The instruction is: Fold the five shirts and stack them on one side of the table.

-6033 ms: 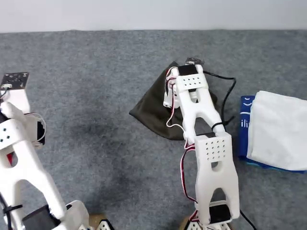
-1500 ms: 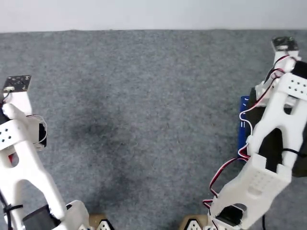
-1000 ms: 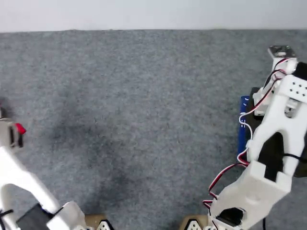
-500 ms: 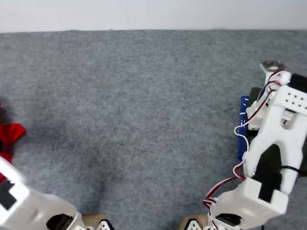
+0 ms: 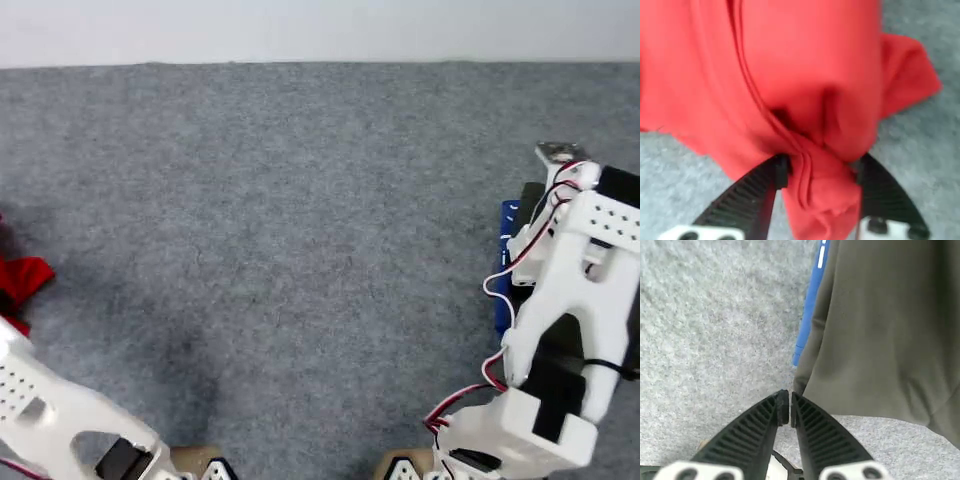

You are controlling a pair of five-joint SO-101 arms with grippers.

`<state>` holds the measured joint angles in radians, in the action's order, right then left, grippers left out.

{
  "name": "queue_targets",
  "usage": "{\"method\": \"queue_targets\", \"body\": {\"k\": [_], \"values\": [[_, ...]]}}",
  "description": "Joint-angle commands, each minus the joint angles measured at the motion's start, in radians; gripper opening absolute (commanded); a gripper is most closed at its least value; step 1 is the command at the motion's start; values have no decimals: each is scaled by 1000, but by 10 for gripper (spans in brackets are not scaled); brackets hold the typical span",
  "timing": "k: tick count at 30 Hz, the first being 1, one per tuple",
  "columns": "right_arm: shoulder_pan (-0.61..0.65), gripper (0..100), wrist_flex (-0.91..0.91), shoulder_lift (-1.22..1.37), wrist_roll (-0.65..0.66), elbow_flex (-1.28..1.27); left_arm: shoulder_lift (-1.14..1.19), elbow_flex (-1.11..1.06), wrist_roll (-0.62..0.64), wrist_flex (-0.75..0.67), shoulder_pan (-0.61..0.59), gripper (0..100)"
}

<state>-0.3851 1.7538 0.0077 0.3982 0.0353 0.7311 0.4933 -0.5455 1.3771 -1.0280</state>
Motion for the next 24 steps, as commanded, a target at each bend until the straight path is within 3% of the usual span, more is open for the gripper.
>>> {"method": "queue_targets", "body": {"k": [1,3,10,16,24], "values": [[10,9,41,-59,-9,6,15,160,23,52,31,73],[10,9,41,-59,-9,6,11,231,26,129,64,9],[10,9,41,-59,-9,6,-46,527,74,379,203,13],[10,9,41,-59,-9,6,-149,691,259,377,345,13],[8,9,42,-59,-9,-6,-315,694,353,377,675,13]]}}
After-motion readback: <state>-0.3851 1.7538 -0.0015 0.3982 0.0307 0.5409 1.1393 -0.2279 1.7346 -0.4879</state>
